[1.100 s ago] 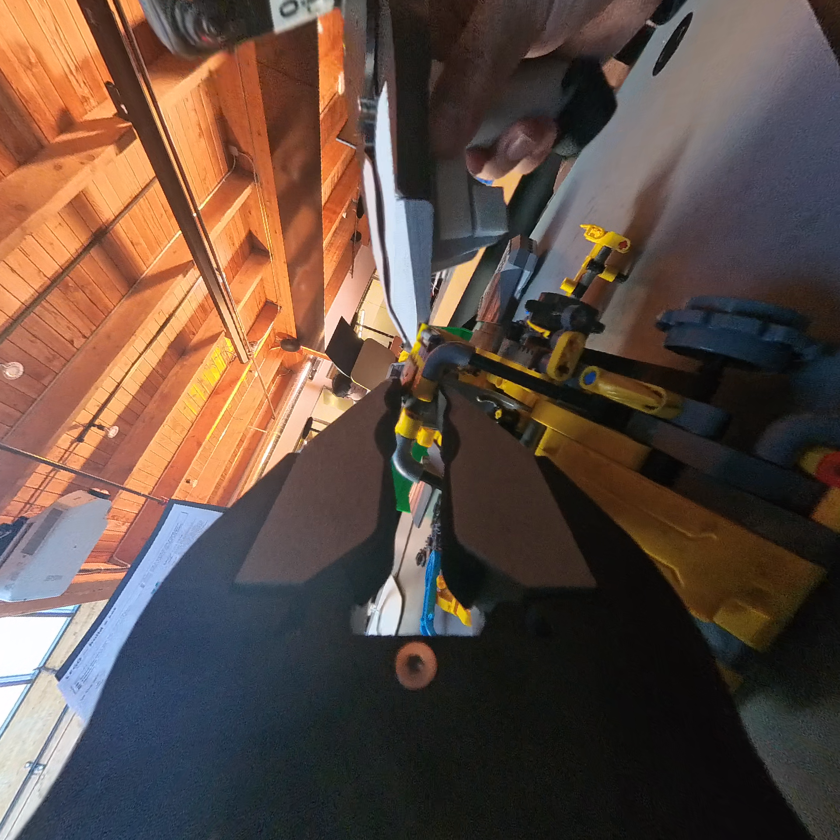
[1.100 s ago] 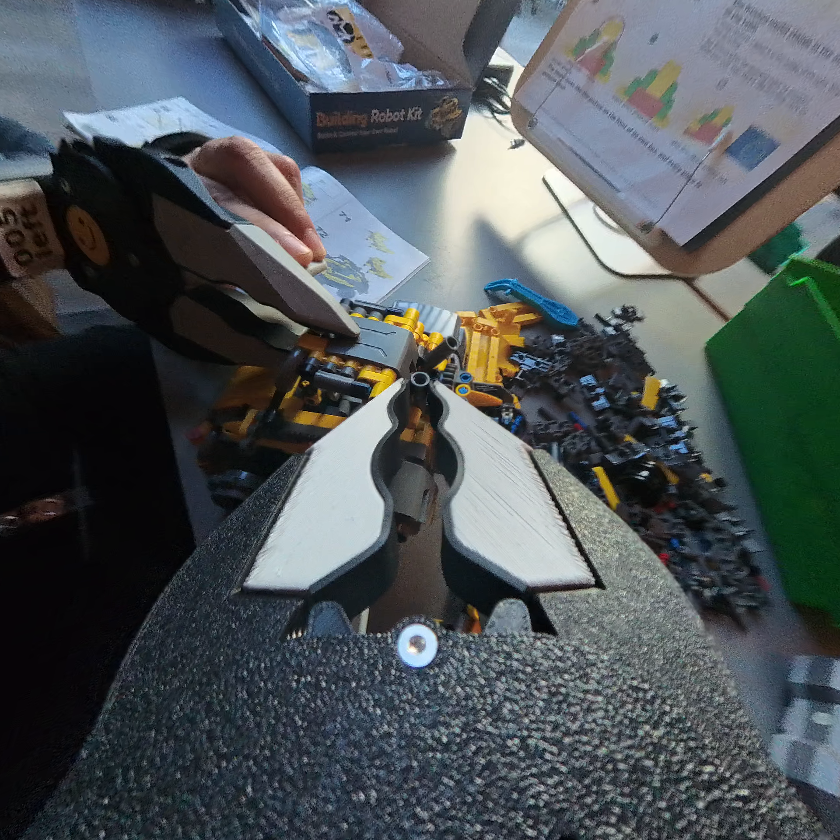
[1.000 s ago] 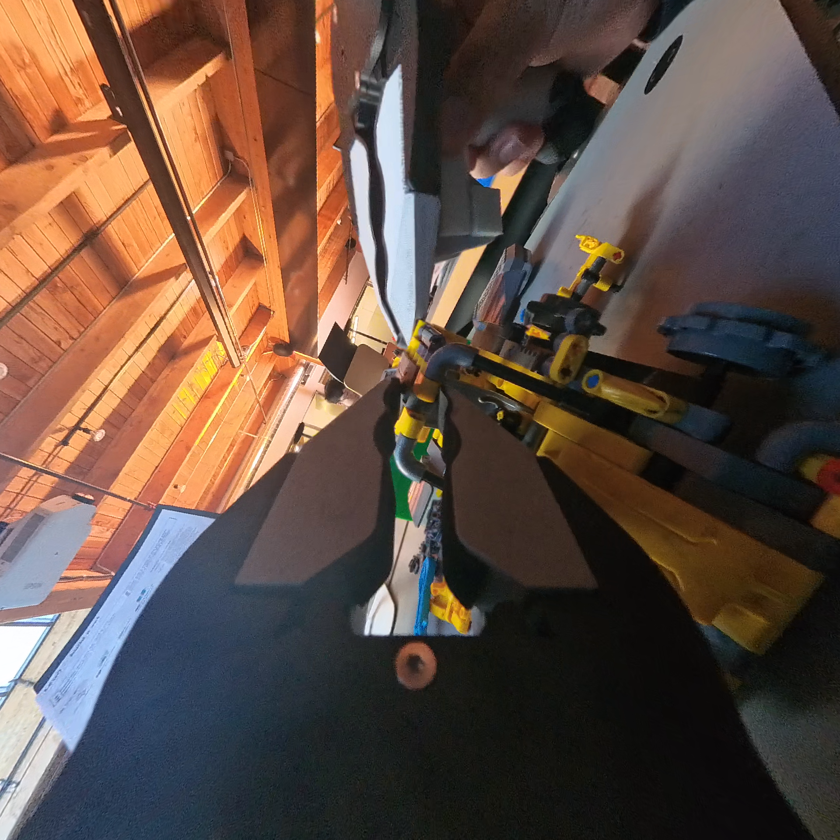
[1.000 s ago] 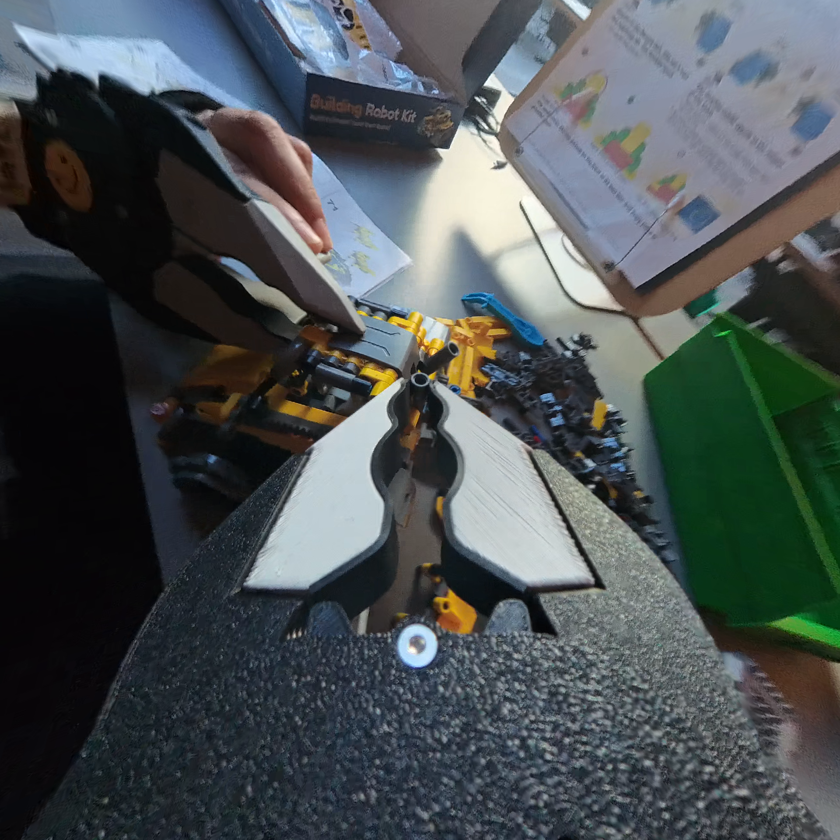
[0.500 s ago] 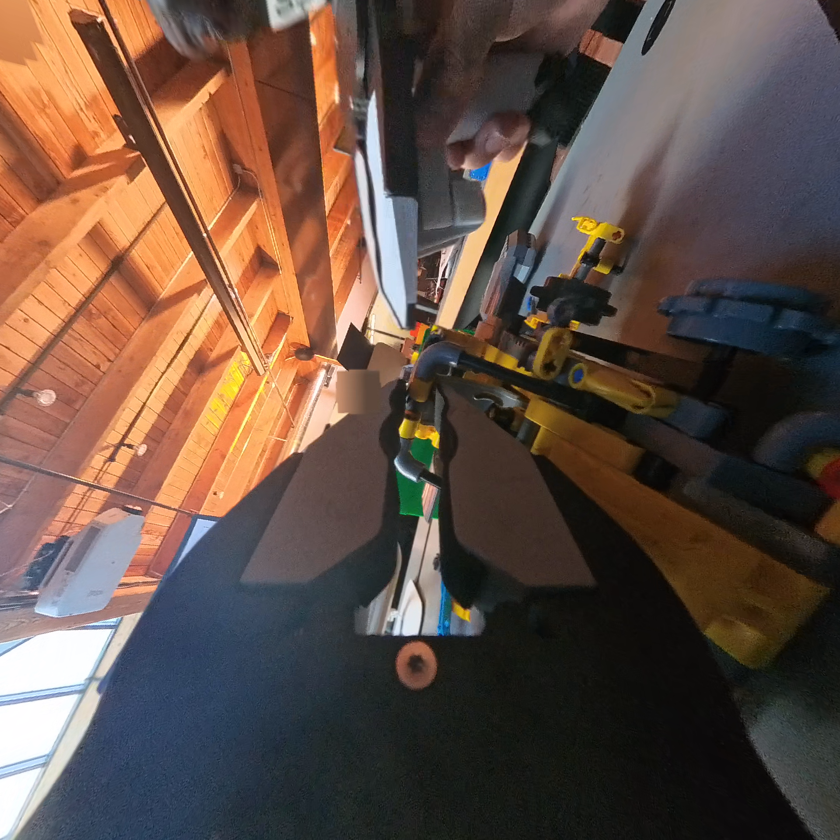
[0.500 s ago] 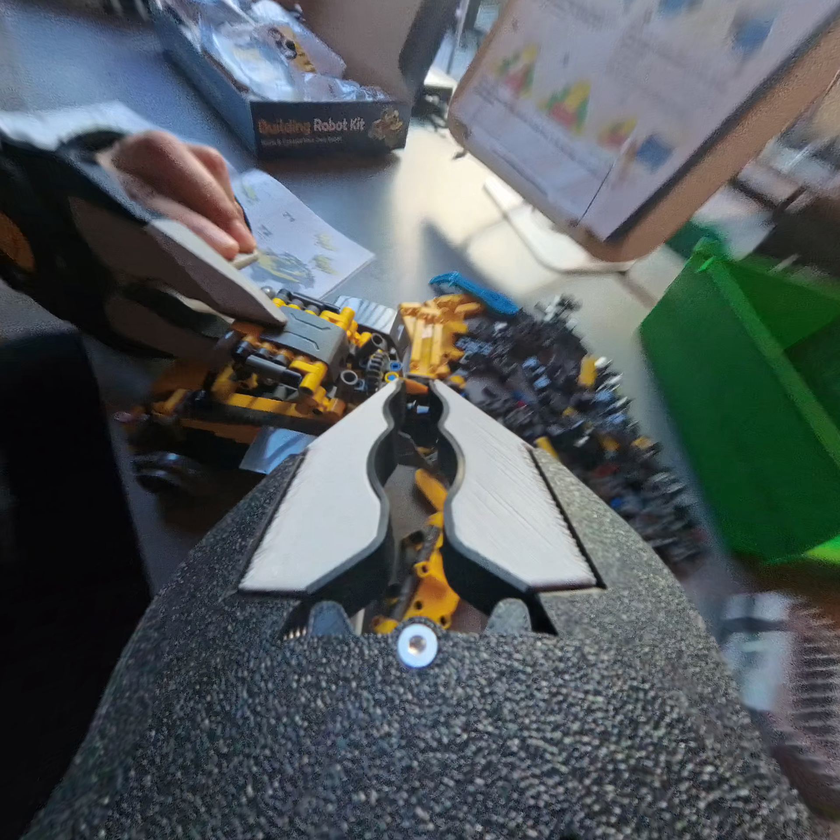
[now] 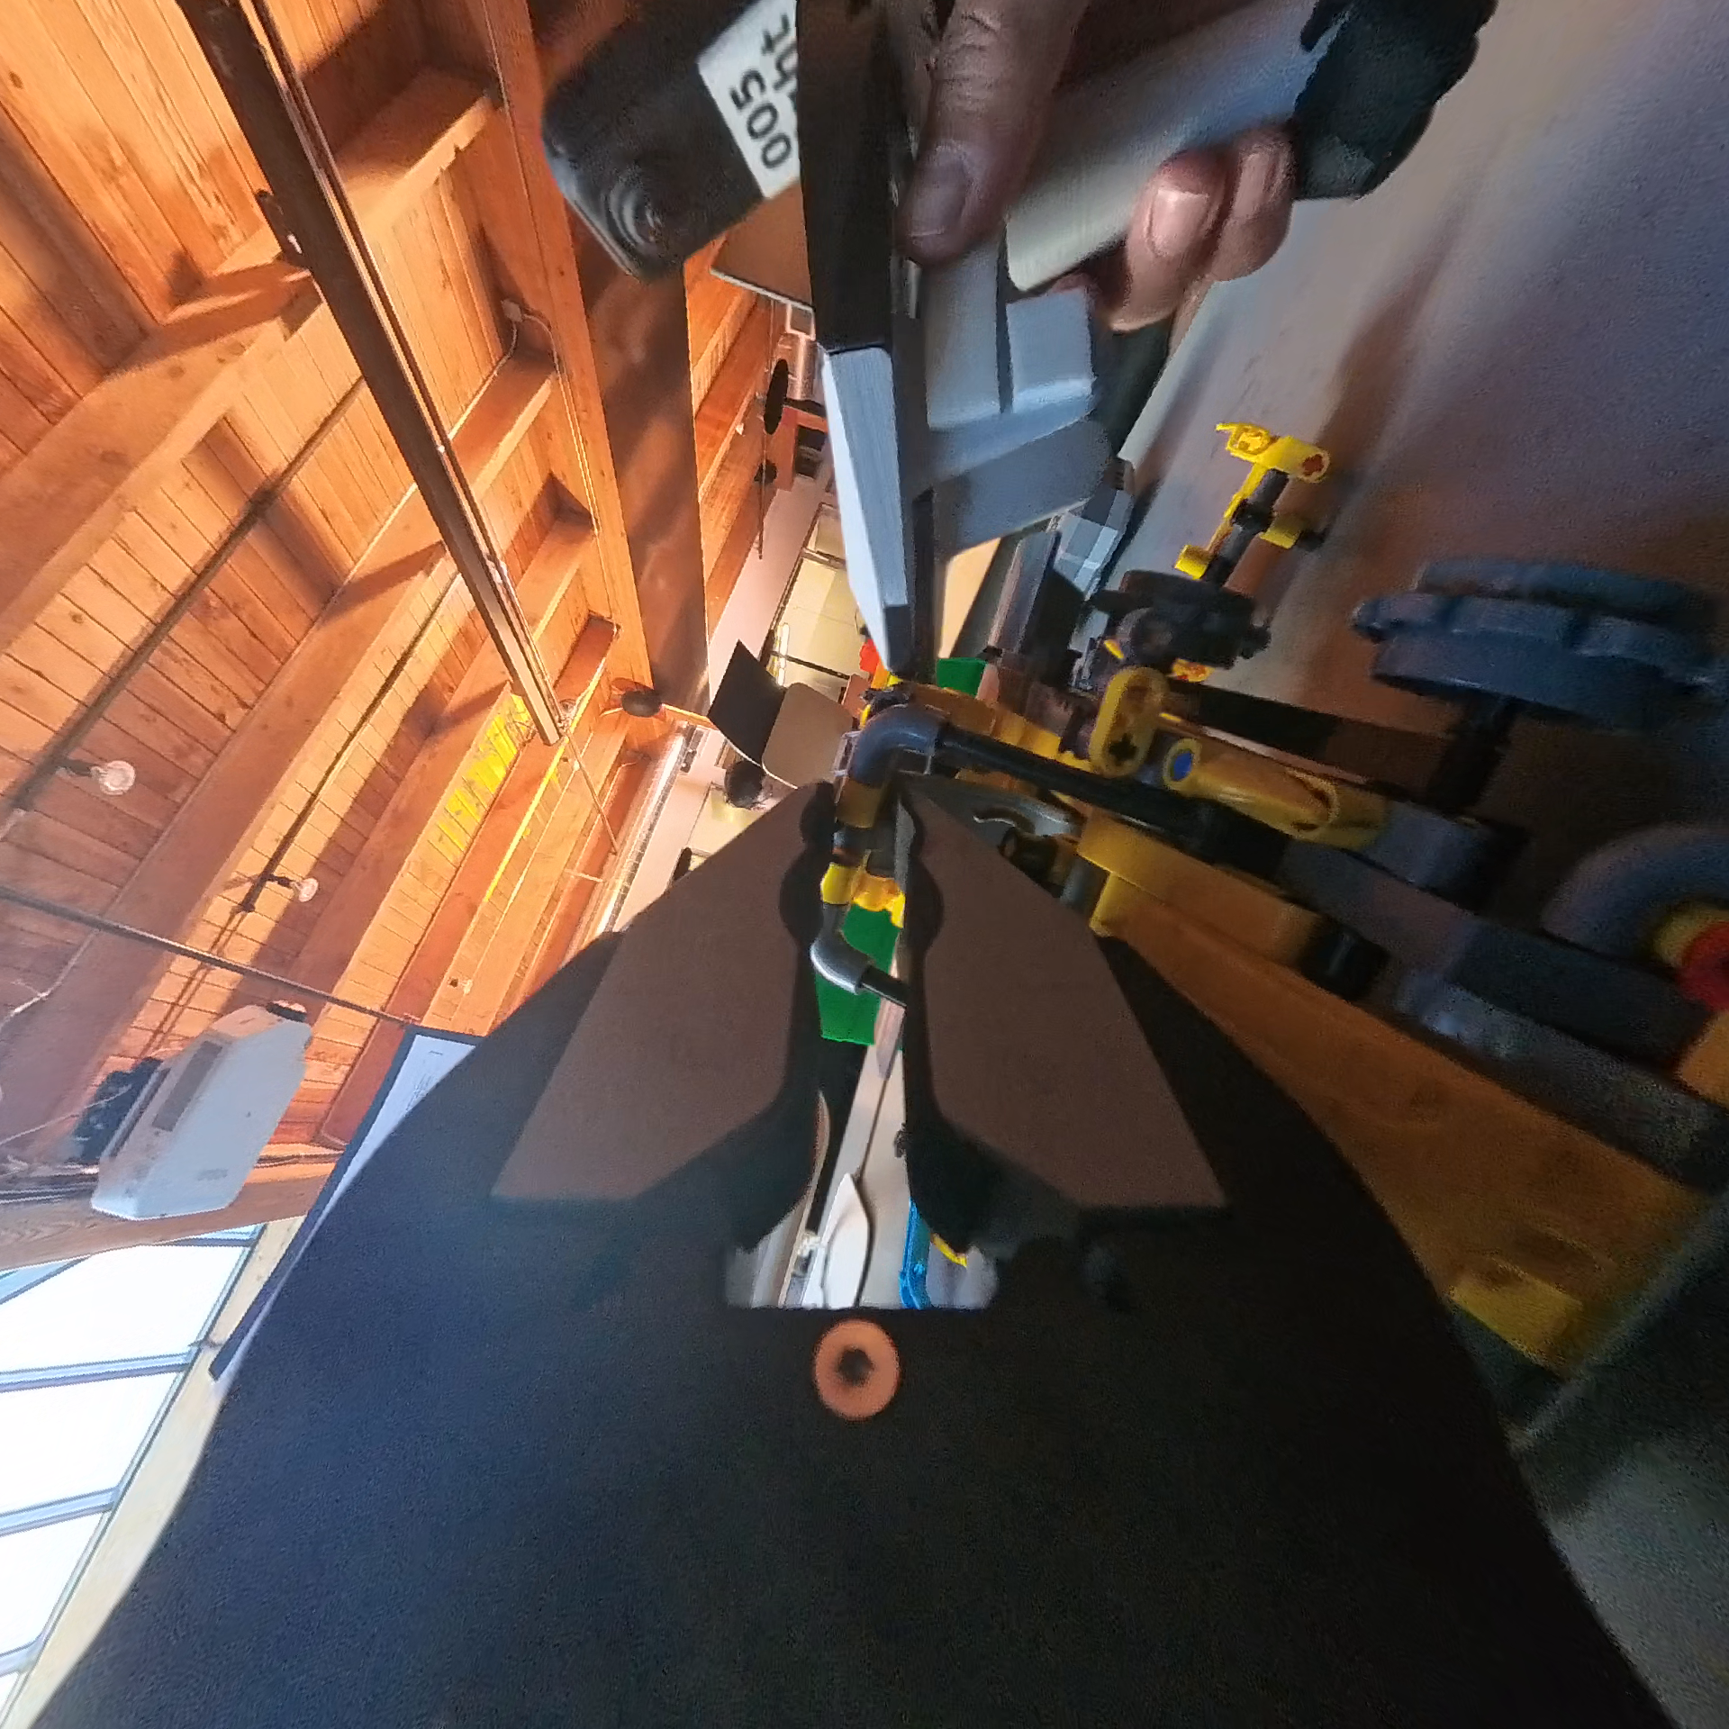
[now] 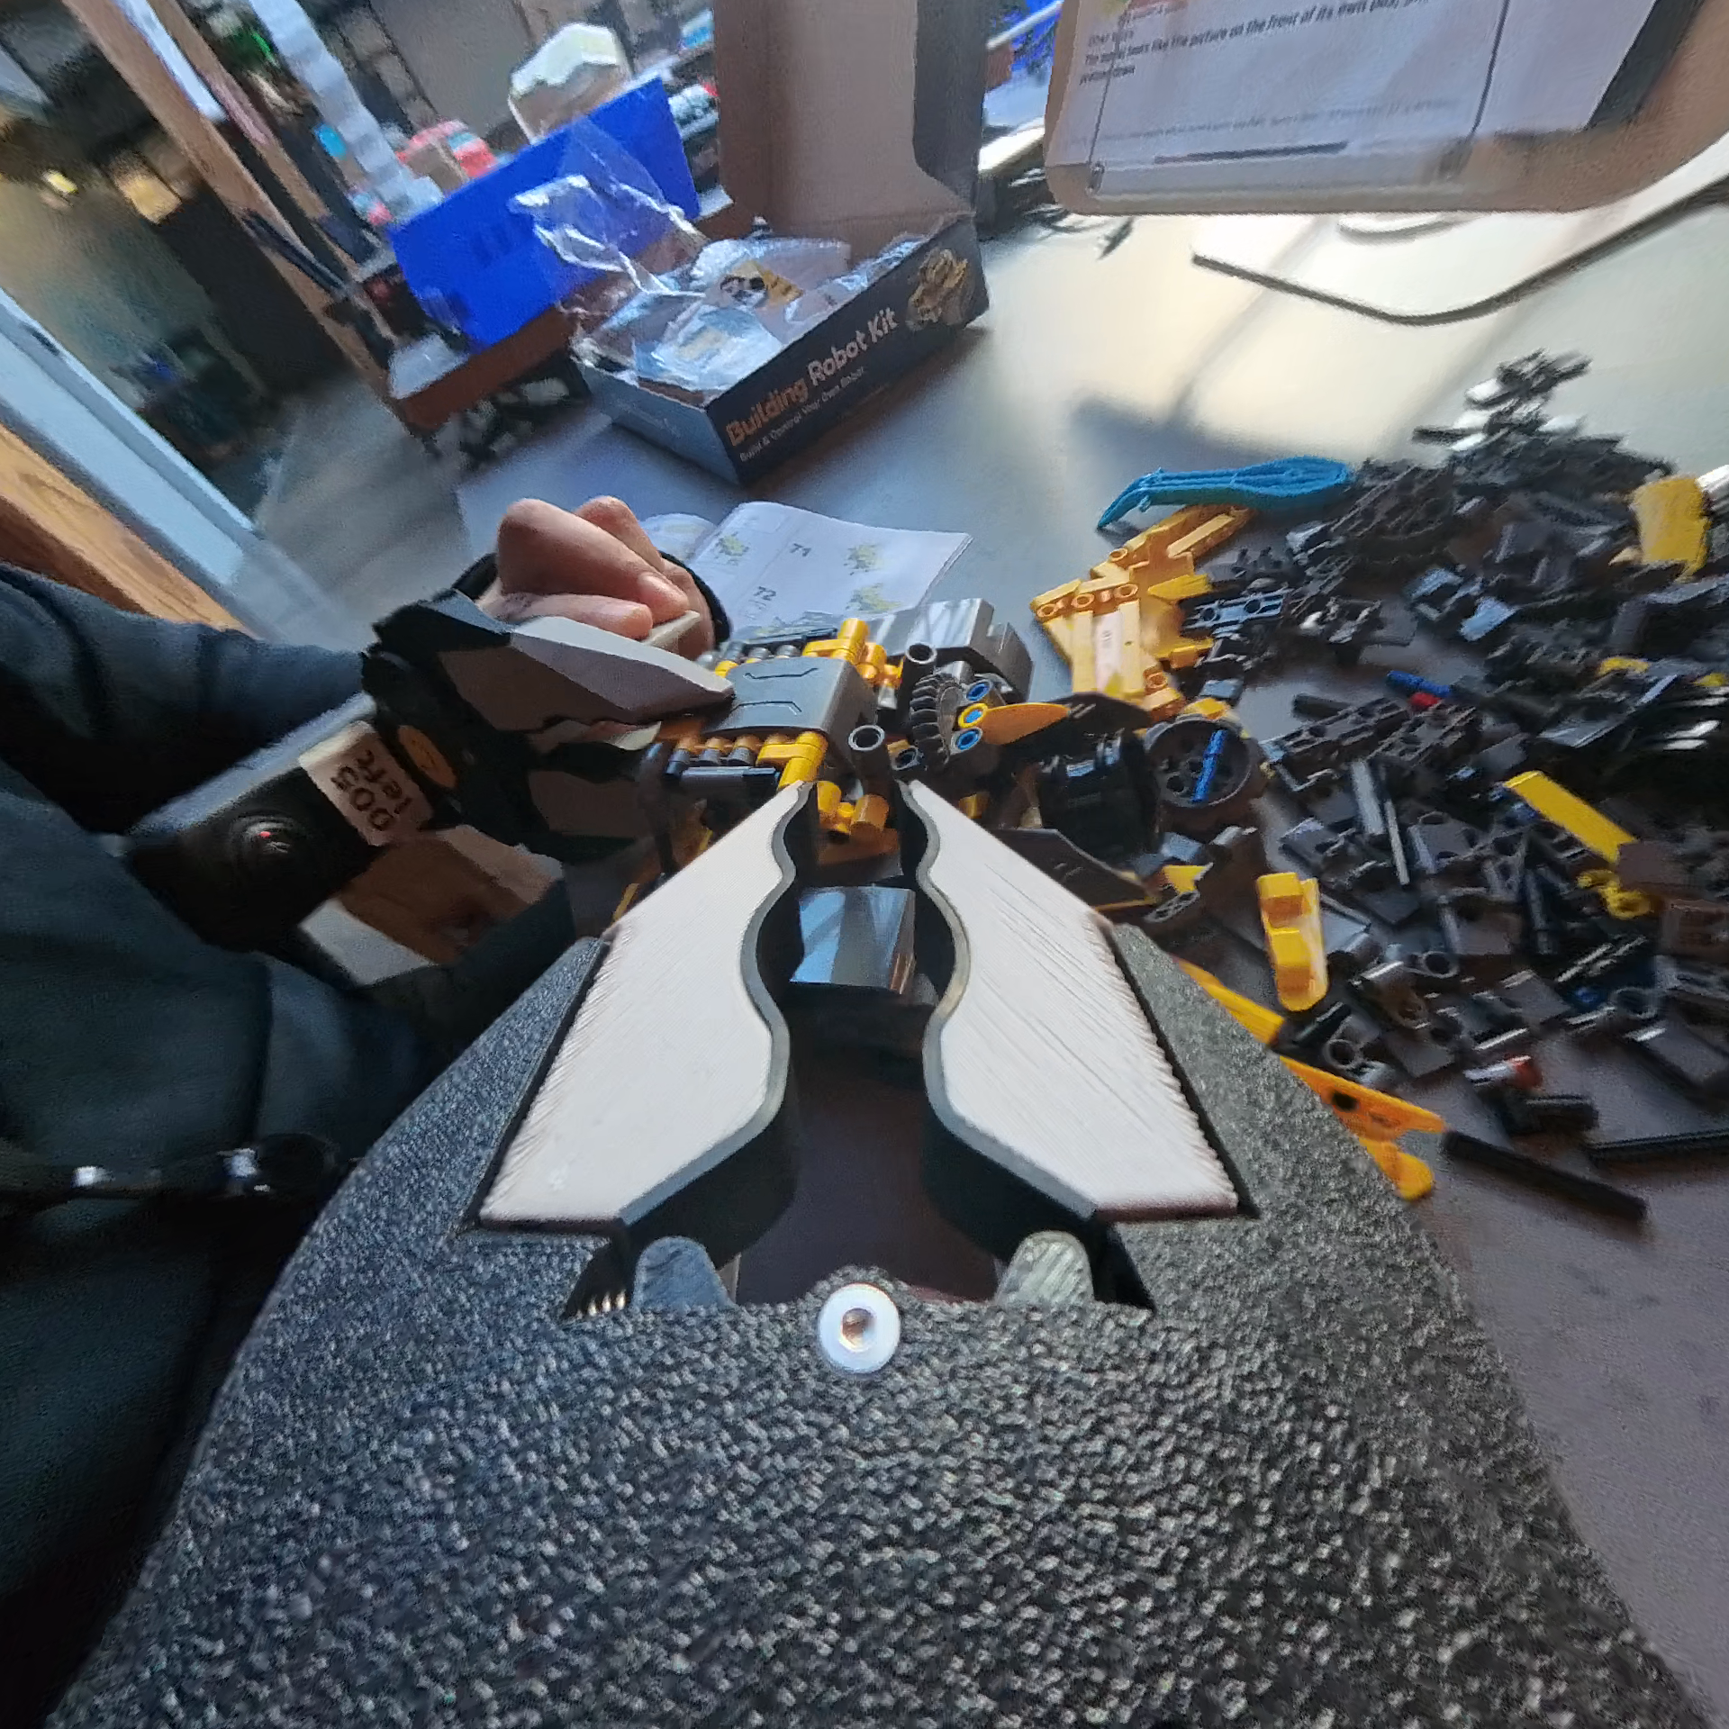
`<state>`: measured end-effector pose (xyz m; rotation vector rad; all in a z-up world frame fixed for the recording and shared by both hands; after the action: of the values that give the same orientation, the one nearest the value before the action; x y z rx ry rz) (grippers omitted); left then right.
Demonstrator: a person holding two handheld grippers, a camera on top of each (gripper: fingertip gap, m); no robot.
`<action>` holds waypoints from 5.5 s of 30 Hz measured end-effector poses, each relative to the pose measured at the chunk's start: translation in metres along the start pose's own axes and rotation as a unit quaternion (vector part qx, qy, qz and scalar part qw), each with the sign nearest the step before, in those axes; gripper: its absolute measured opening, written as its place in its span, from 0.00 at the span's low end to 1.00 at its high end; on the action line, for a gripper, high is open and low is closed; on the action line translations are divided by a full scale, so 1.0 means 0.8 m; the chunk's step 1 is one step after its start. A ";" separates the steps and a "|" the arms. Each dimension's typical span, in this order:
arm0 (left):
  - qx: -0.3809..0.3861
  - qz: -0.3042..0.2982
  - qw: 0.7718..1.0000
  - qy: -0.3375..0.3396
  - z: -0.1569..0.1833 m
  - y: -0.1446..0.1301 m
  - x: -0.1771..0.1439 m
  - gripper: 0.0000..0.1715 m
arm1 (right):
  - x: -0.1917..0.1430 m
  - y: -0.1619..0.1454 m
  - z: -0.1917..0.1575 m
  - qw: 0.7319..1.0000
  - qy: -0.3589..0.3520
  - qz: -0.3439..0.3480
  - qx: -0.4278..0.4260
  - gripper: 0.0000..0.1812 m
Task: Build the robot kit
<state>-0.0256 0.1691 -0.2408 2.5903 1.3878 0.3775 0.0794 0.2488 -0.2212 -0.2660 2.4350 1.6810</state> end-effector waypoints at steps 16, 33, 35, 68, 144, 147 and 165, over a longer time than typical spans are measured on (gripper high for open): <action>-0.394 -0.041 0.906 -0.148 -0.041 -0.020 0.003 0.43 | 0.003 -0.043 -0.008 0.998 -0.020 -0.037 -0.048 0.20; -0.539 -0.232 0.791 -0.172 -0.018 0.005 0.020 0.37 | -0.088 -0.018 0.018 0.988 -0.135 0.050 -0.063 0.20; -0.536 -0.231 0.792 -0.181 -0.020 0.002 0.017 0.36 | -0.109 -0.018 0.027 0.986 -0.148 0.070 -0.044 0.20; -0.573 0.031 0.760 -0.306 -0.030 -0.036 -0.034 0.36 | 0.012 -0.048 -0.042 0.901 0.169 0.055 0.395 0.15; -0.588 -0.060 0.803 -0.083 0.016 0.032 -0.176 0.45 | 0.004 0.022 -0.057 0.976 -0.044 0.035 -0.208 0.29; -0.604 -0.061 0.791 -0.078 0.014 0.027 -0.178 0.43 | 0.015 0.024 -0.045 0.976 -0.023 0.038 -0.214 0.29; -0.595 -0.113 0.784 -0.133 0.021 0.008 -0.147 0.36 | 0.032 0.040 -0.003 0.973 0.028 0.059 -0.222 0.30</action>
<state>-0.0776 0.0668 -0.2715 1.3414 0.8524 0.5667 0.0469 0.2566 -0.1975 -0.2303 2.1164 2.2906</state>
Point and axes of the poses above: each gripper's, where its closed fingertips meet, x out along the fingers, y out of its top, z = x × y across the jaws, the point moved 6 cm from there along -x, back along the fingers, and after that the axes turned 4 degrees about z, right-handed, at the moved point
